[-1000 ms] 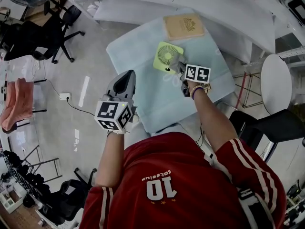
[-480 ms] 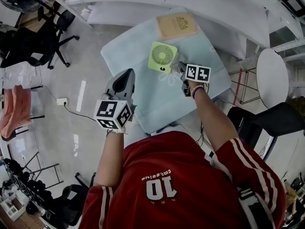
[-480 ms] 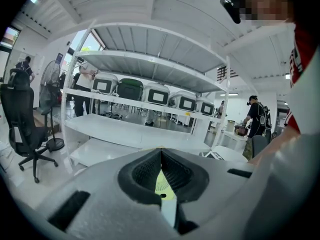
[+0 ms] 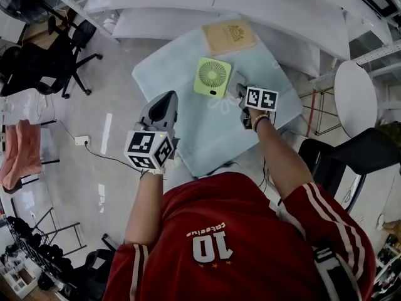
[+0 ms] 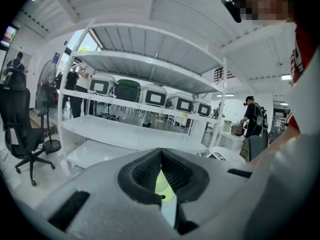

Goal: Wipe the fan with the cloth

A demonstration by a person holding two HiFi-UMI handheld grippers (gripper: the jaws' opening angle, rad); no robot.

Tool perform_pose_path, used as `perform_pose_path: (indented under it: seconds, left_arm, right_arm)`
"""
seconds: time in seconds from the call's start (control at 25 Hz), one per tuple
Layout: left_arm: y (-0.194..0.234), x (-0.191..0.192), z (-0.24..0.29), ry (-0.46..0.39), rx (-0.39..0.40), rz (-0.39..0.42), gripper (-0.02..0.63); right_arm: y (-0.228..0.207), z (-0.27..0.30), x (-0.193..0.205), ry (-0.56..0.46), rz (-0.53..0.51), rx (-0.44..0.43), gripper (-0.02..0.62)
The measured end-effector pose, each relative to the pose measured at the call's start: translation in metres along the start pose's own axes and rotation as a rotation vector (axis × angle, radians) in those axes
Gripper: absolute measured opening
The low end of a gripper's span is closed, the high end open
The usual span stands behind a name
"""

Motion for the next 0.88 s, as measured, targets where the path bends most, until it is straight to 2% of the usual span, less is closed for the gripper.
perform_pose_path:
  seconds: [0.4, 0.72, 0.88]
  left_arm:
    - [0.010, -0.001, -0.013, -0.009, 0.039, 0.017, 0.005]
    - [0.027, -0.001, -0.033, -0.007, 0.073, 0.017, 0.005]
    - [0.041, -0.003, -0.044, -0.007, 0.066, 0.018, 0.005]
  right_arm:
    - [0.018, -0.012, 0.015, -0.029, 0.005, 0.003, 0.020]
    - [0.041, -0.019, 0.042, -0.035, 0.024, 0.021, 0.020]
    - [0.057, -0.013, 0.054, -0.023, 0.024, 0.014, 0.020]
Point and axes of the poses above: the fingertips, and each gripper's own axes: z forward along the fingers, y to its left, x out of its underside, the point moved 8 cm from there along -z, backward along the fingers, and after that the axes turned 12 degrees about z, right-handed, at the moved point
